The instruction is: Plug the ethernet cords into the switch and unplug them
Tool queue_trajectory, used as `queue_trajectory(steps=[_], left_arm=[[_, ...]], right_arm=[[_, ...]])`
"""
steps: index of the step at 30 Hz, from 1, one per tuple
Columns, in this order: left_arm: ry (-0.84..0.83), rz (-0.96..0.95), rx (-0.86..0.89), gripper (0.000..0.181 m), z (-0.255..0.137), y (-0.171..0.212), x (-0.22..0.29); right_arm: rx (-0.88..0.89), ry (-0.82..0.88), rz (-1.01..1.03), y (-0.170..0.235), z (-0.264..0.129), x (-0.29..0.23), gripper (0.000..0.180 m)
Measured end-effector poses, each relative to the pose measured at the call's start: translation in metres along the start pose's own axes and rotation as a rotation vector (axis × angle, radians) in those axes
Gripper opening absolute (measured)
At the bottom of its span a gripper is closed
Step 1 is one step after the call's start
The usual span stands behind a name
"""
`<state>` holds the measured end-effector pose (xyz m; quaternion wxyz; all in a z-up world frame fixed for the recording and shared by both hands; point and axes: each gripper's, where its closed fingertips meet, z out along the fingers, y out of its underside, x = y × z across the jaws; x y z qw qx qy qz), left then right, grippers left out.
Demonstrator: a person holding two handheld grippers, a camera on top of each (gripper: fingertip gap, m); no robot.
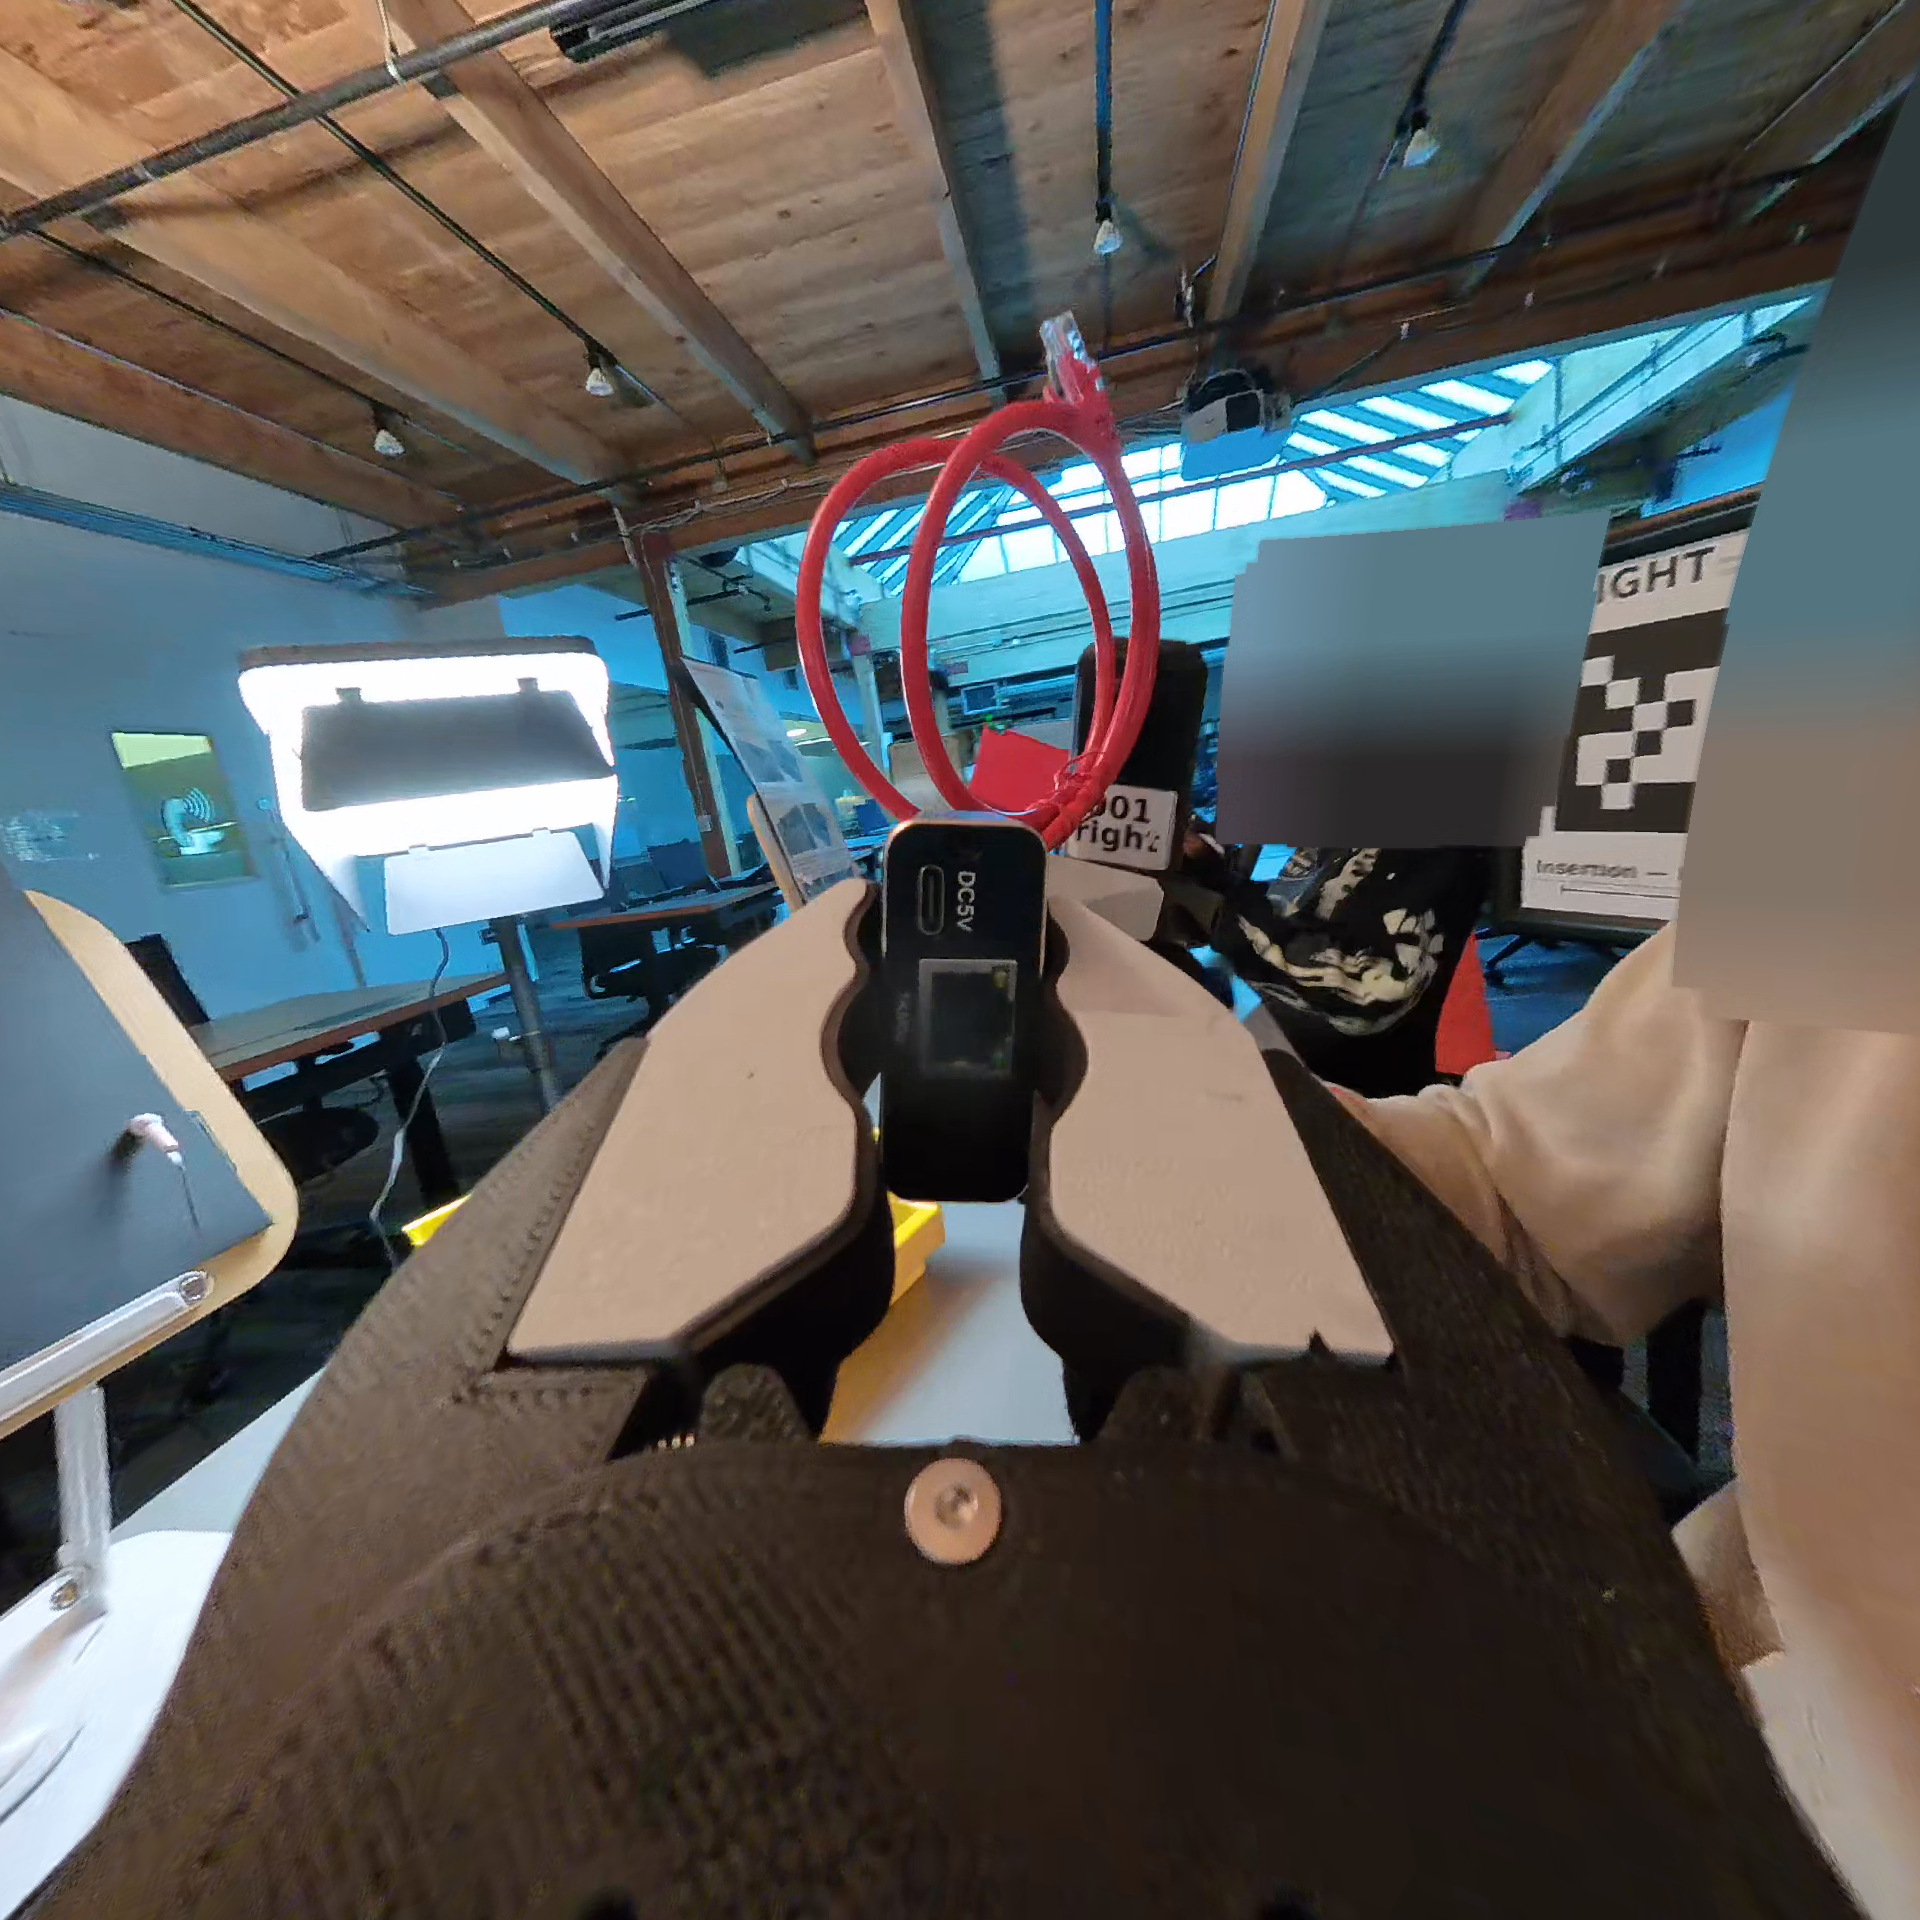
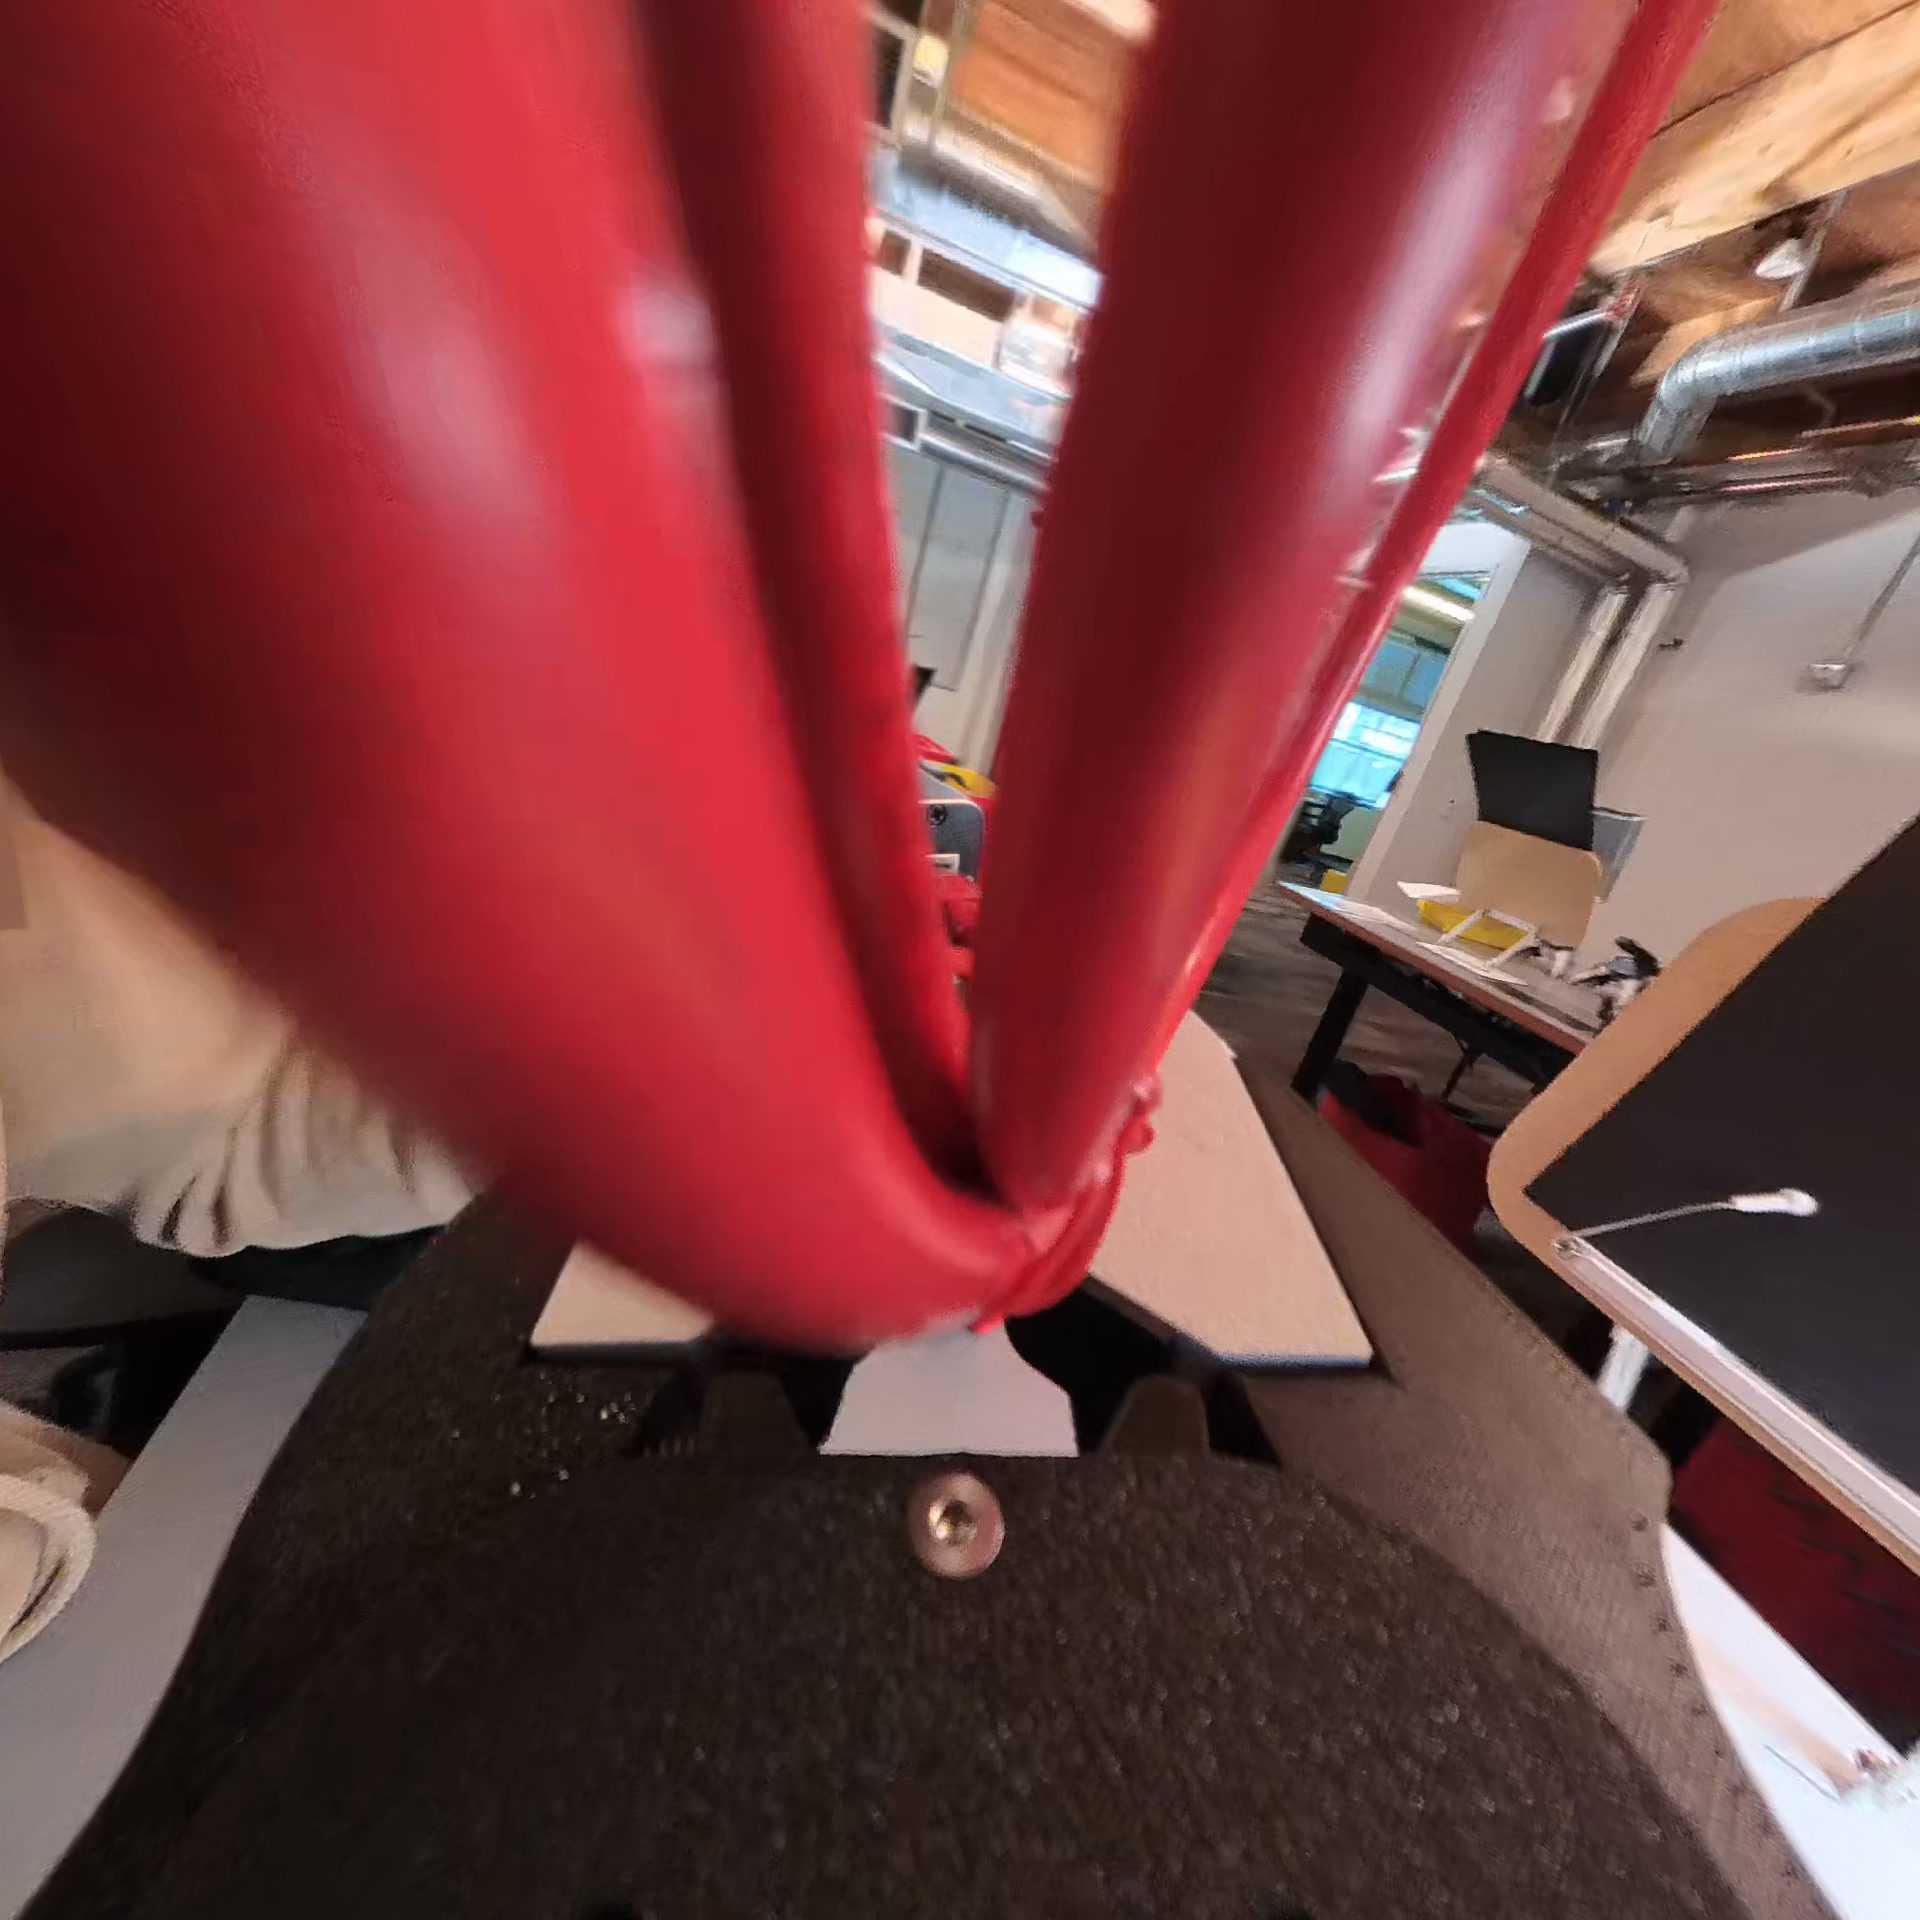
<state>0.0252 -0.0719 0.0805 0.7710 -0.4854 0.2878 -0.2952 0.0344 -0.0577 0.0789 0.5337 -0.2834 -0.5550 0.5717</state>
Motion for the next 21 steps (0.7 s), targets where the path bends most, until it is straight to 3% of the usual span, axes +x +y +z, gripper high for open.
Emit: queue_trajectory(steps=[1,6,7,11,12,18,21], left_arm=[[-0.021,0.023,-0.005,0.027,0.001,0.001,-0.001],[-0.081,0.04,0.014,0.027,-0.001,0.001,-0.008],[-0.085,0.034,0.016,0.027,0.0,0.001,-0.009],[-0.088,0.025,0.025,0.026,0.002,-0.002,-0.01],[-0.074,0.003,0.028,0.026,0.001,-0.003,-0.011],[-0.005,-0.169,0.078,0.025,-0.003,-0.006,-0.017],[-0.041,-0.262,0.331,0.026,-0.047,-0.053,-0.044]], right_arm=[[0.0,0.032,-0.015,0.0,0.0,0.002,0.095],[0.036,0.2,-0.081,0.001,0.003,0.009,0.162],[0.04,0.207,-0.085,0.0,0.002,0.01,0.165],[0.051,0.166,-0.052,0.002,0.0,0.01,0.087],[0.053,0.148,-0.038,0.002,0.0,0.009,0.086],[0.064,0.073,0.03,0.004,-0.001,0.008,0.009],[0.16,0.144,0.039,-0.024,-0.037,0.037,0.007]])
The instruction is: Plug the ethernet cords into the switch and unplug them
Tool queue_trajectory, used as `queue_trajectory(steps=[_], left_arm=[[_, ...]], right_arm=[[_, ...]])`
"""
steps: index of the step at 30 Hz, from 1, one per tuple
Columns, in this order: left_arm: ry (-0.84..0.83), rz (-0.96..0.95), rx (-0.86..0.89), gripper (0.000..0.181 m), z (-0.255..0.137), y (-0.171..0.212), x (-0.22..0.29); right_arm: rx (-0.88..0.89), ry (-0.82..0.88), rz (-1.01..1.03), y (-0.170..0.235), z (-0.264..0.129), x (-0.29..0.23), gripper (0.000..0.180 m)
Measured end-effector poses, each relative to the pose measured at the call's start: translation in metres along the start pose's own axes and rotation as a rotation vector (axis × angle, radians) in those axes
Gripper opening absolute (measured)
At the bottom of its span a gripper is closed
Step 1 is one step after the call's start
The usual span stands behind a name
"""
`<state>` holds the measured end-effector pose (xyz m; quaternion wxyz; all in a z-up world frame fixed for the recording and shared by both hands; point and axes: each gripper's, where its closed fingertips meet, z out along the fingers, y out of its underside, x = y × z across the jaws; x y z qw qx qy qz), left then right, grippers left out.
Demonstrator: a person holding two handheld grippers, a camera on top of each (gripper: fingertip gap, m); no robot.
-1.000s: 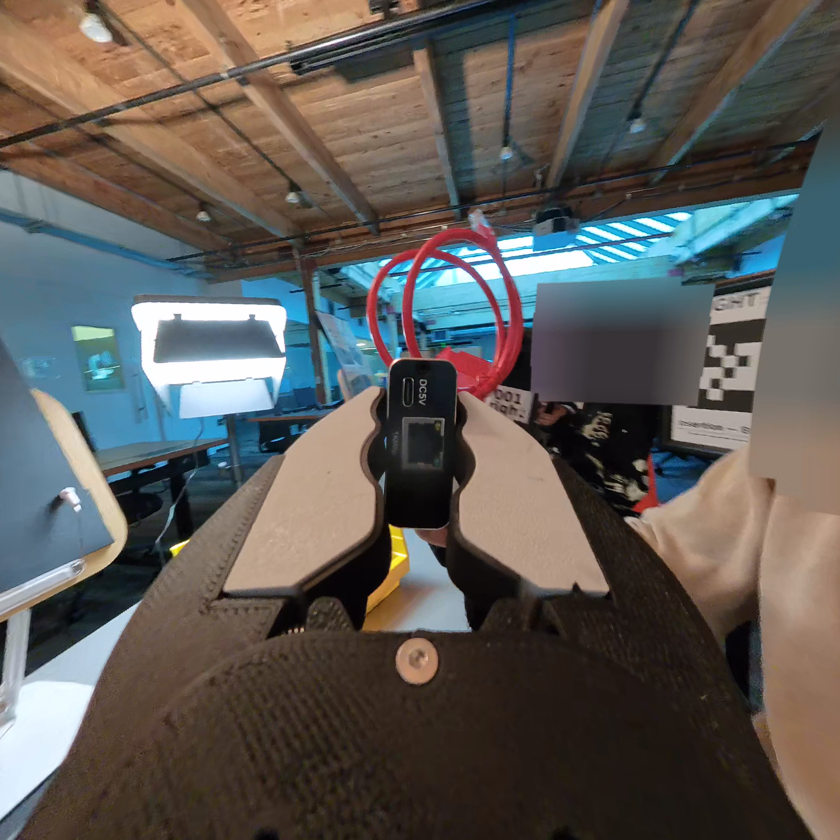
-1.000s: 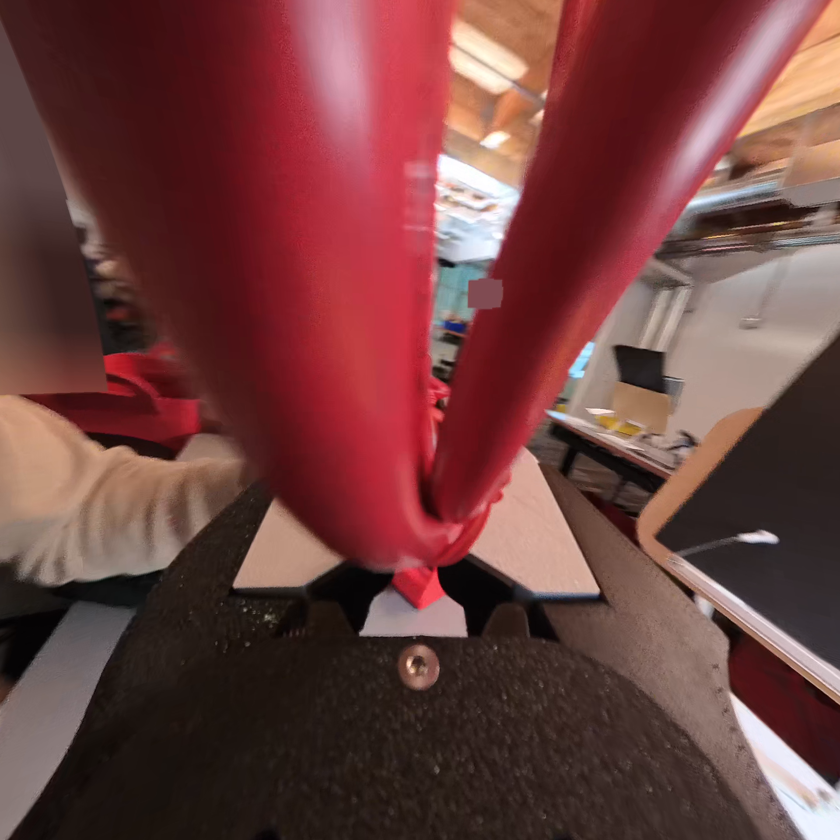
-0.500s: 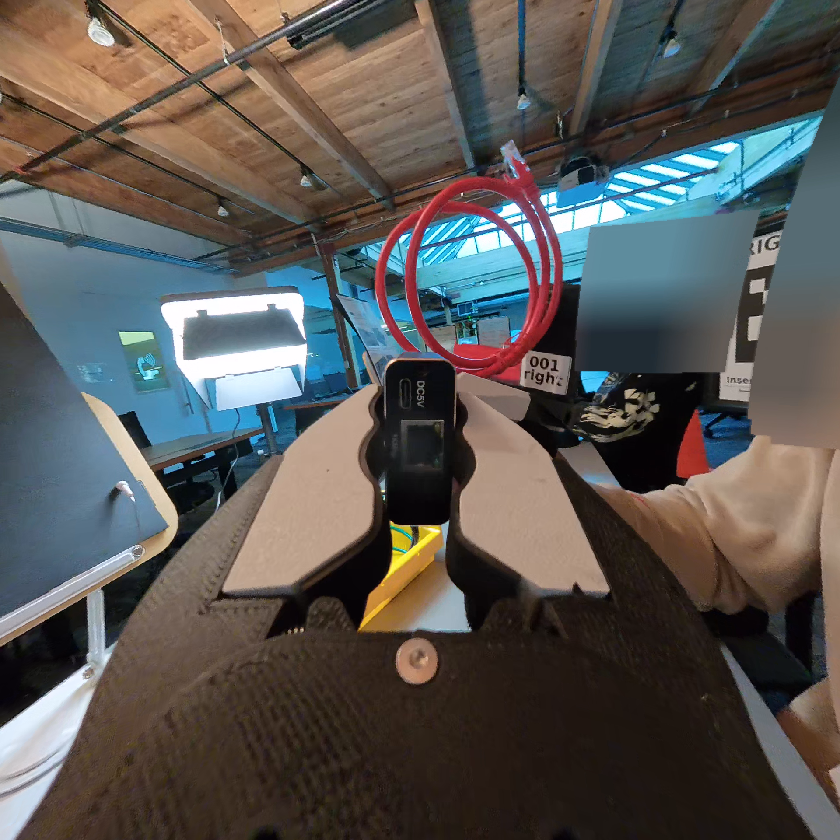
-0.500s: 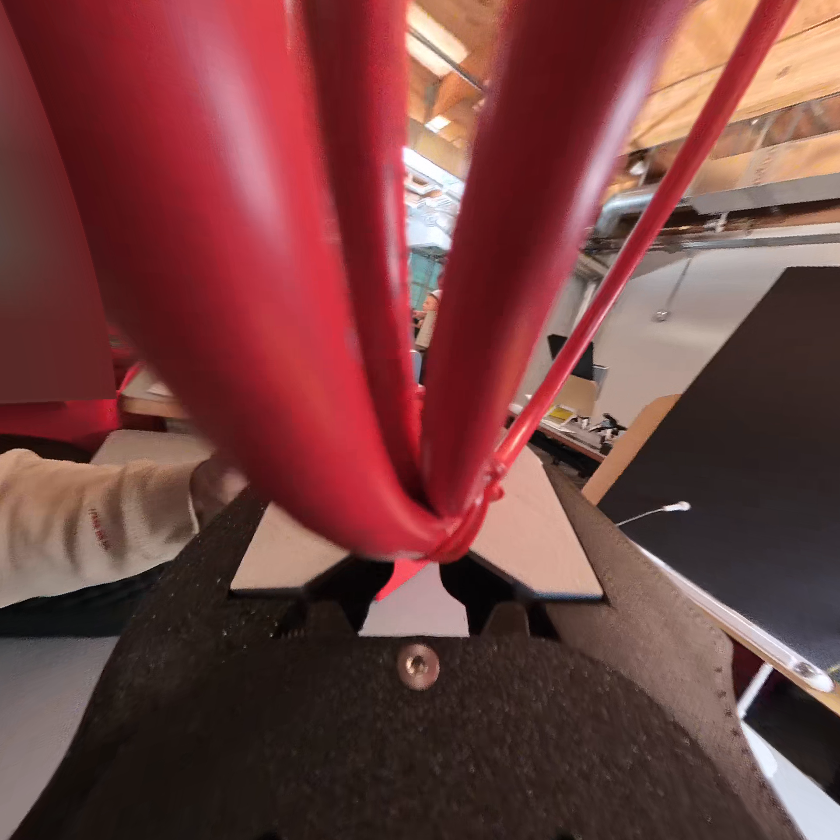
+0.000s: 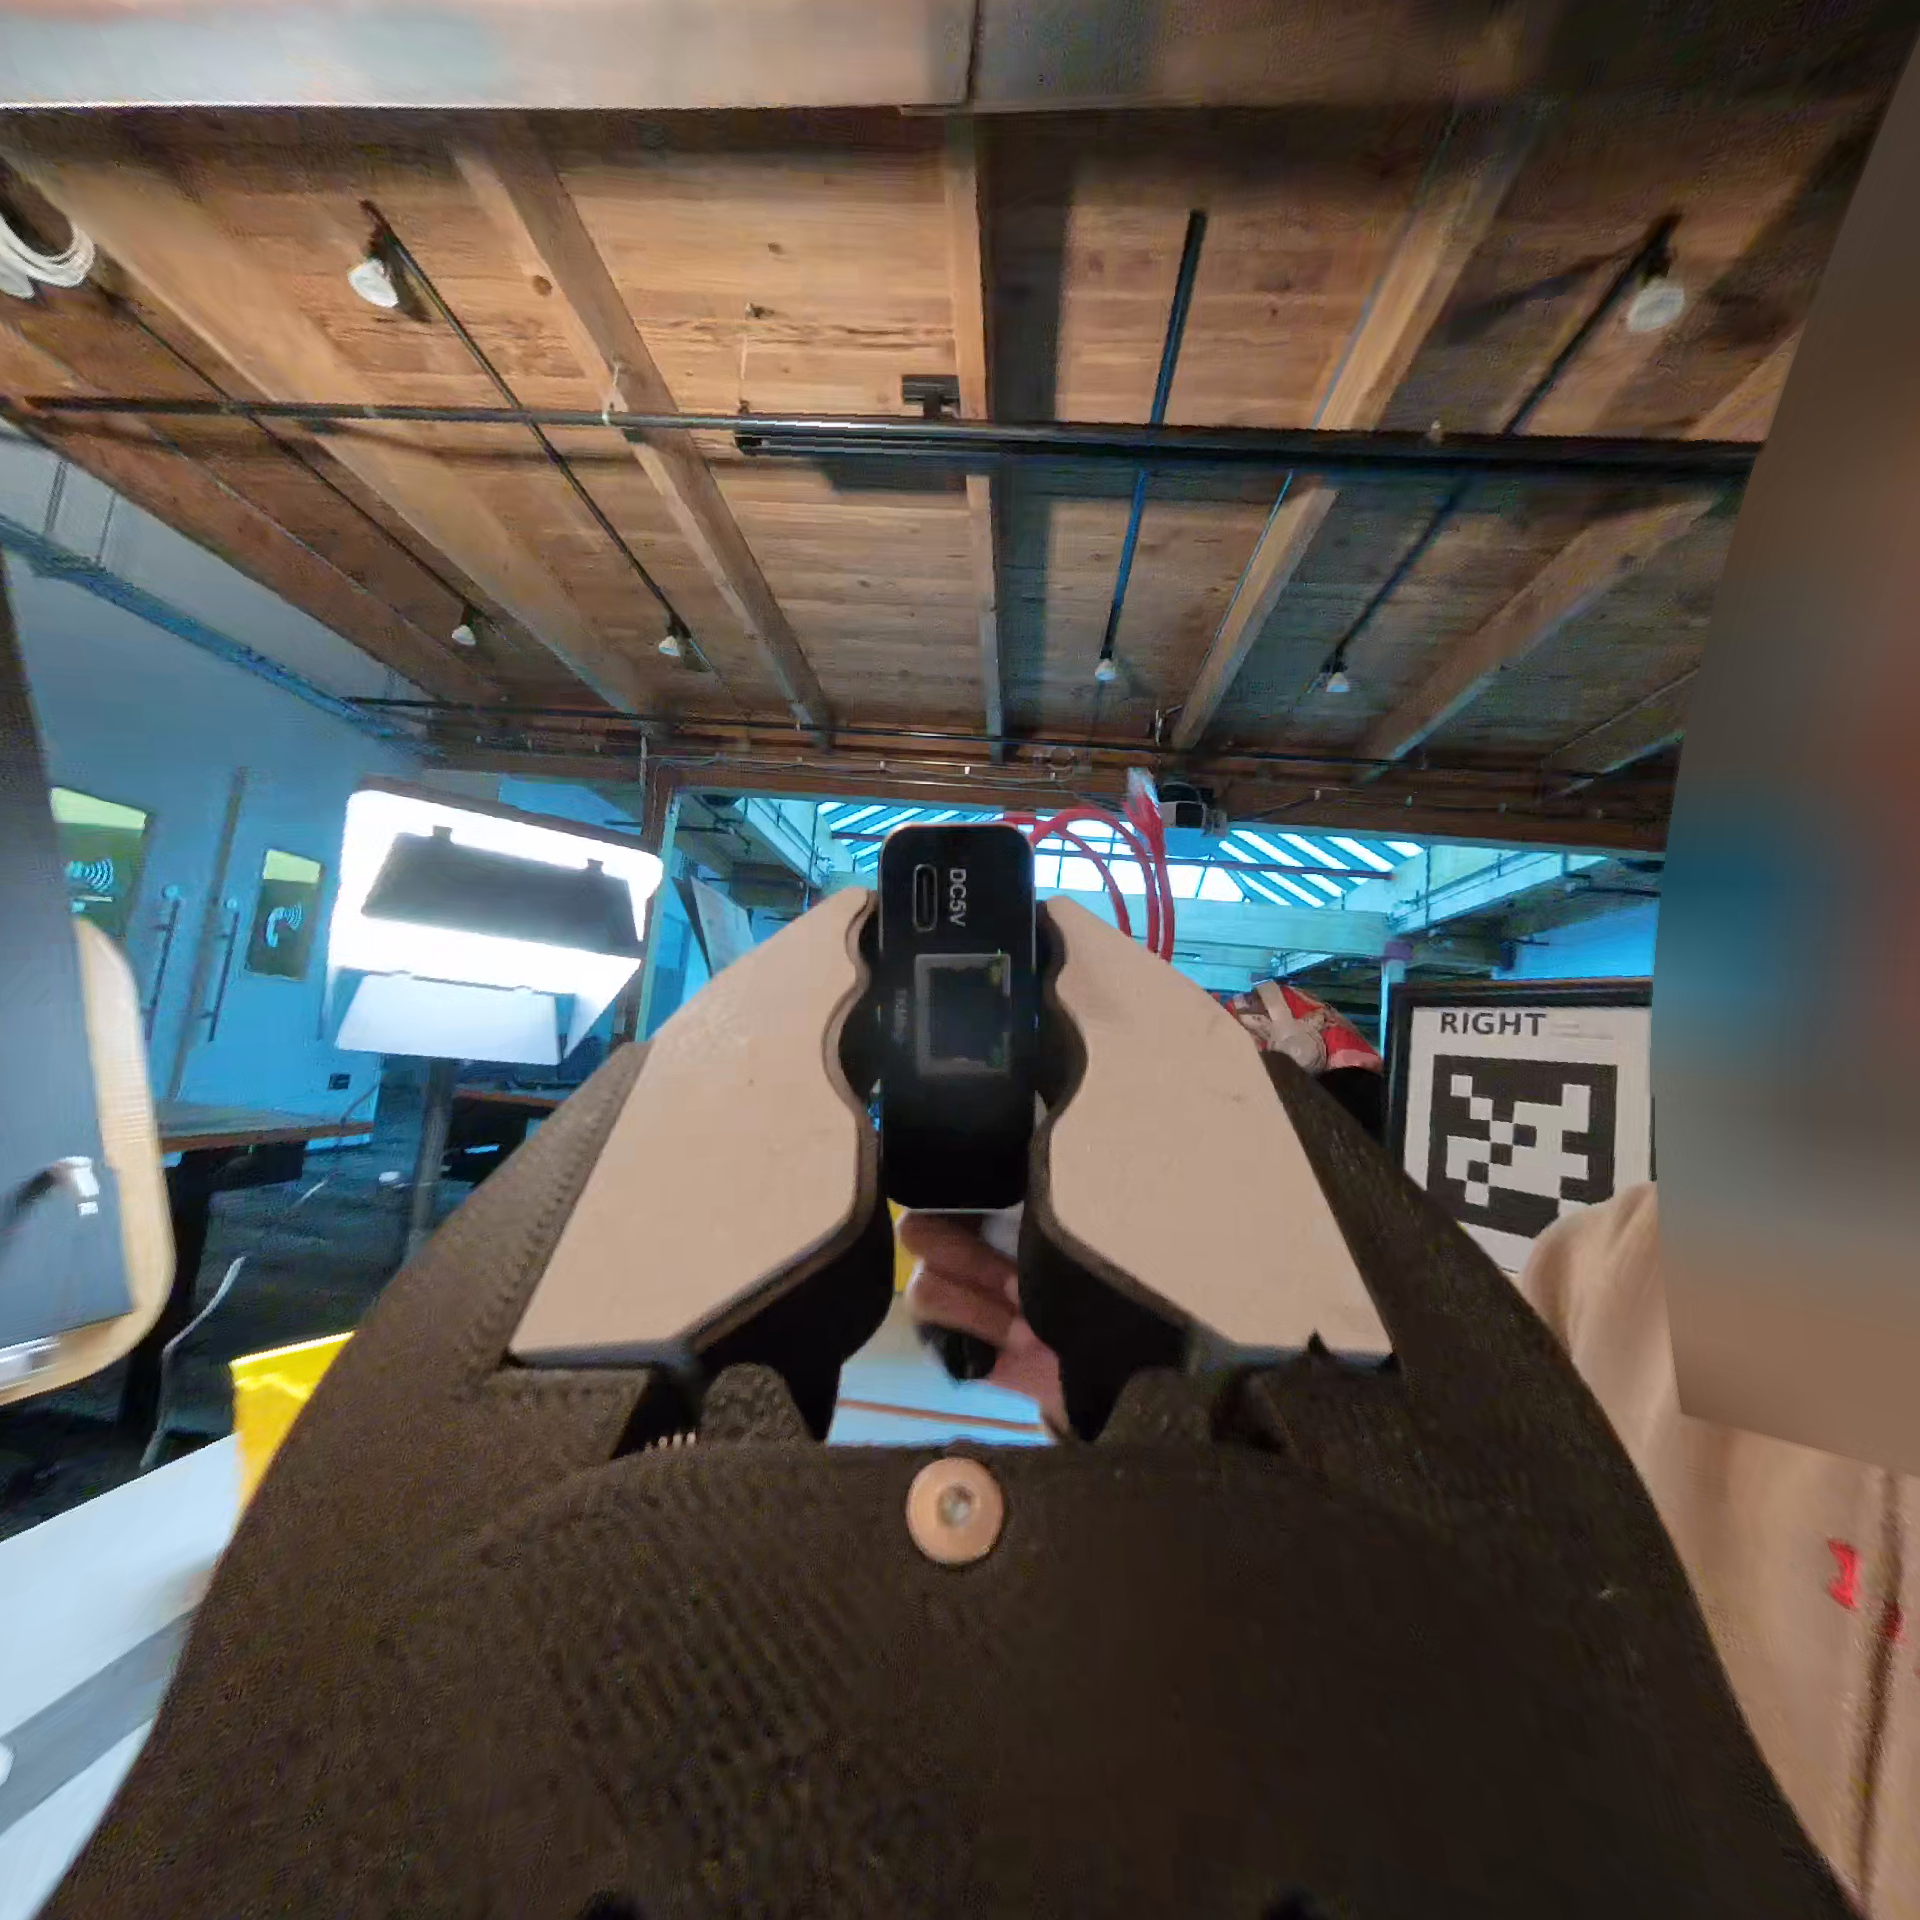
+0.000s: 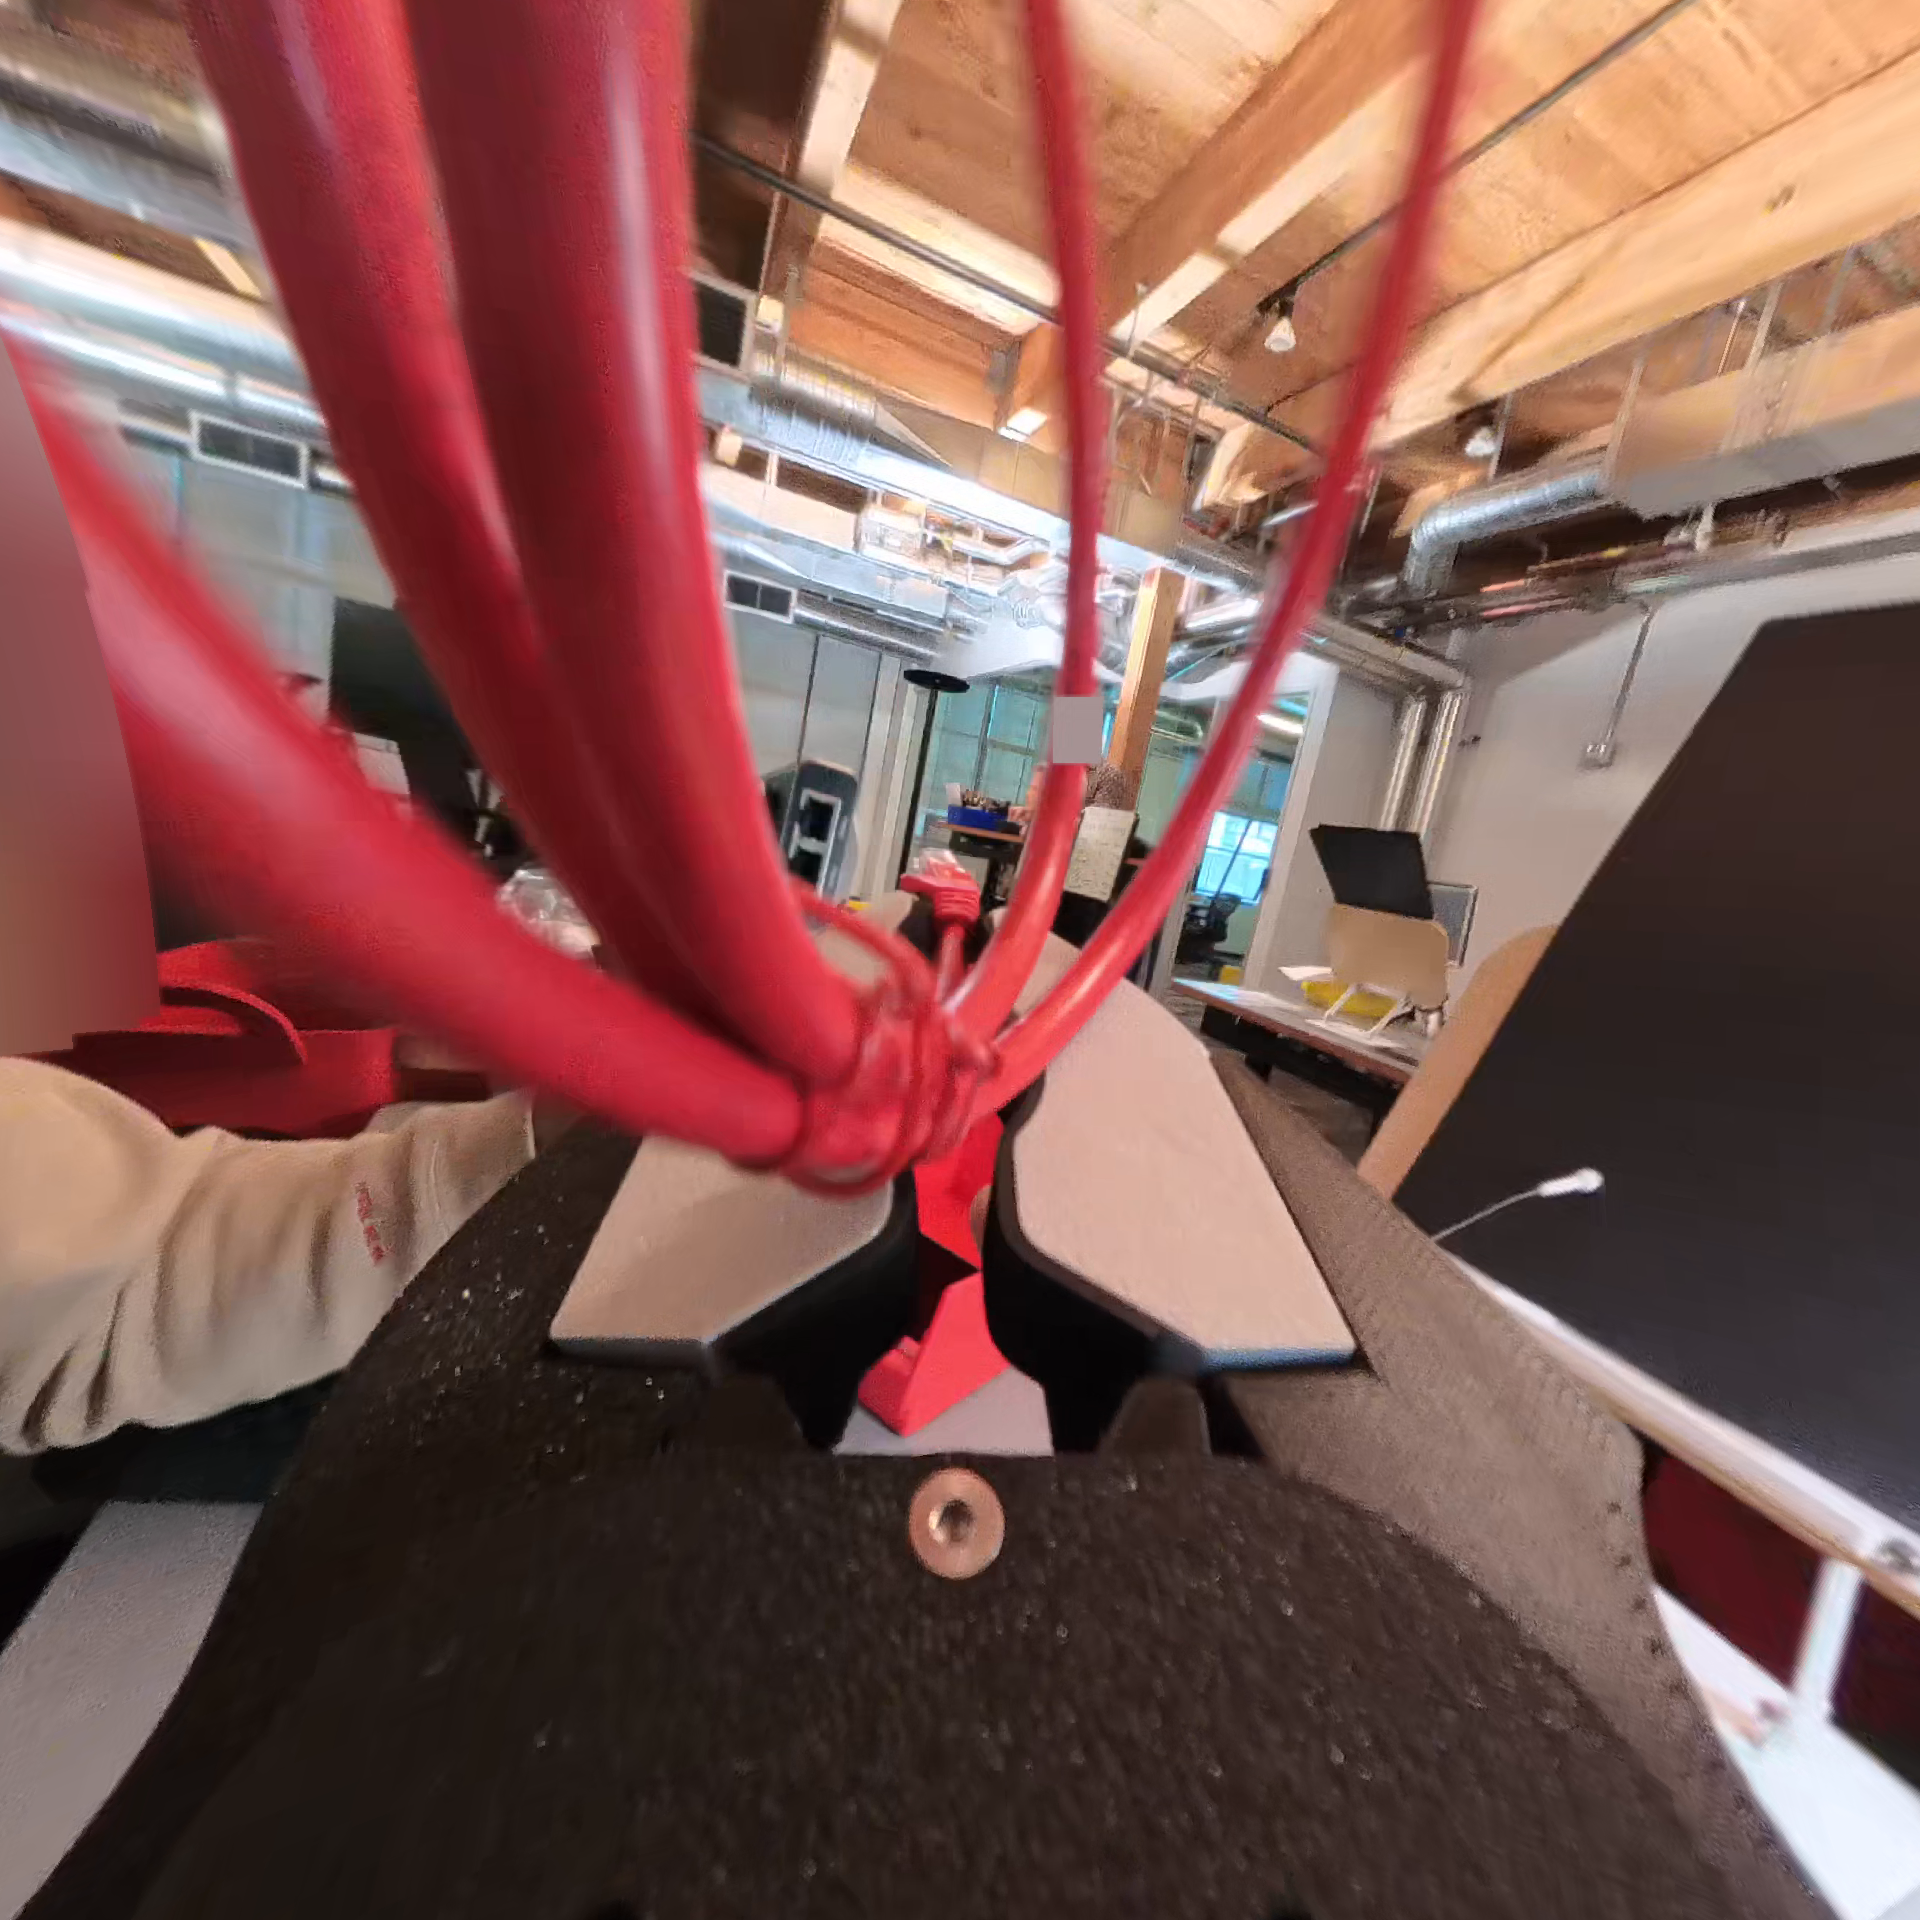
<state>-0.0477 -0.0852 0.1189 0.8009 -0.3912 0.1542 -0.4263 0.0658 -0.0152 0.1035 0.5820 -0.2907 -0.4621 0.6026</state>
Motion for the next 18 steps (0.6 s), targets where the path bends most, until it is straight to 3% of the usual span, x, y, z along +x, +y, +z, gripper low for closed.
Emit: queue_trajectory(steps=[2,6,14,18], left_arm=[[-0.038,0.085,-0.04,0.026,-0.002,0.001,-0.001],[-0.019,0.052,-0.077,0.026,0.005,0.008,-0.001],[-0.064,0.003,-0.07,0.025,-0.002,0.004,-0.014],[-0.075,-0.009,-0.072,0.026,-0.004,0.005,-0.017]], right_arm=[[-0.043,-0.039,-0.039,0.002,0.004,-0.009,0.007],[-0.097,-0.095,0.027,0.008,0.003,-0.002,0.007],[-0.1,-0.079,0.168,0.011,-0.019,0.037,0.008],[-0.195,-0.03,0.216,0.027,-0.033,0.061,0.008]])
